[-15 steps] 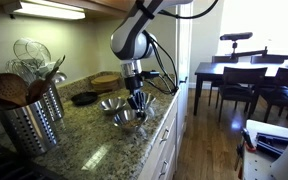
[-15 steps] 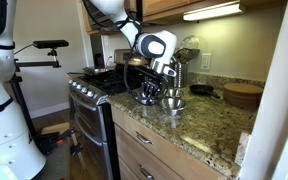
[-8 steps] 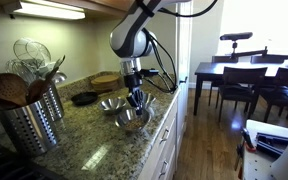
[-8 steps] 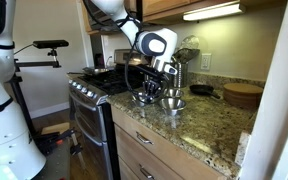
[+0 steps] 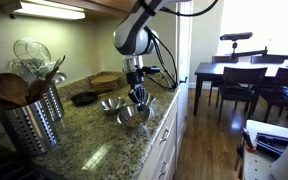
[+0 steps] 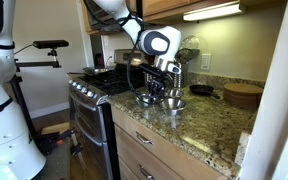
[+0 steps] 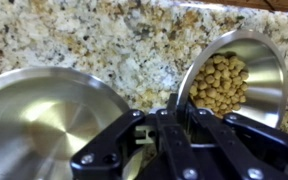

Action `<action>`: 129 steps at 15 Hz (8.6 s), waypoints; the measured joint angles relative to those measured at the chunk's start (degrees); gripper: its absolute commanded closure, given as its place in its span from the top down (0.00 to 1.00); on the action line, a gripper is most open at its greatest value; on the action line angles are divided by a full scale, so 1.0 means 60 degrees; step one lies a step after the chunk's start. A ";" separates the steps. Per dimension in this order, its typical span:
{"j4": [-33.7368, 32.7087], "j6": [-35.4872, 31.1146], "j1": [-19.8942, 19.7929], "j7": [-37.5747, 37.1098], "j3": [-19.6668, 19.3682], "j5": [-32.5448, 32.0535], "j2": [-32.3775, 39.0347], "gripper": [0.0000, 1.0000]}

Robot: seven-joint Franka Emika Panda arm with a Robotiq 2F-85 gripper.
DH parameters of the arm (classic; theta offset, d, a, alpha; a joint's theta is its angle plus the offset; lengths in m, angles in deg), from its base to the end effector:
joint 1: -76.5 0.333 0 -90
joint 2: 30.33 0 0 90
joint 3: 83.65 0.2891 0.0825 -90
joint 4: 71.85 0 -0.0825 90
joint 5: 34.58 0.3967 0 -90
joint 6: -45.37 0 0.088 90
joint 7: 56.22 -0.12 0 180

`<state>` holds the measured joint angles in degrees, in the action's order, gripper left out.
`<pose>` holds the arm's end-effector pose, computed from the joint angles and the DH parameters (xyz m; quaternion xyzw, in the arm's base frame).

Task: Pour the contents of the left silver bowl into the right silver bowl

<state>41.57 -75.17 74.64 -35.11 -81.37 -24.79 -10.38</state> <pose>0.5809 0.0143 0.2285 -0.9818 -0.1340 0.0962 0.0938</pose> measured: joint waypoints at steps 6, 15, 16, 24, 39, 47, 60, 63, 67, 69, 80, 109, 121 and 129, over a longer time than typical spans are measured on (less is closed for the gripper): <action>-0.0384 0.0008 -0.0262 0.0000 -0.0204 -0.0096 -0.0011 0.07; -0.1100 0.0040 -0.0515 0.0000 -0.0486 -0.0170 -0.0030 0.09; -0.1174 0.0042 -0.0568 0.0000 -0.0537 -0.0202 -0.0031 0.08; -0.1592 0.0032 -0.0748 -0.0181 -0.1077 -0.0974 -0.0091 0.08; -0.1444 0.0037 -0.0551 -0.1678 -0.1549 -0.4163 -0.0539 0.08; -0.1270 0.0071 0.0097 -0.2362 -0.1373 -0.5723 -0.0584 0.08; -0.1046 0.0423 0.0674 -0.3332 -0.1029 -0.7979 -0.0811 0.08; -0.0884 0.0444 0.0786 -0.3469 -0.0884 -0.8458 -0.0812 0.08; -0.0694 0.0463 0.0909 -0.3775 -0.0737 -0.9219 -0.0812 0.08; -0.0632 0.0487 0.0946 -0.3899 -0.0670 -0.9567 -0.0811 0.08; -0.0352 0.0552 0.1205 -0.4770 -0.0183 -1.1444 -0.0812 0.08; 0.0862 0.1976 0.1582 -0.7622 0.0688 -1.5179 -0.0826 0.08; 0.0811 0.1820 0.1000 -0.6413 0.0594 -1.2267 -0.1869 0.08; 0.0723 0.0770 0.0352 -0.2017 -0.0063 -0.6972 -0.3354 0.08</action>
<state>45.90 -70.55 76.75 -47.21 -81.75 -66.62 -30.50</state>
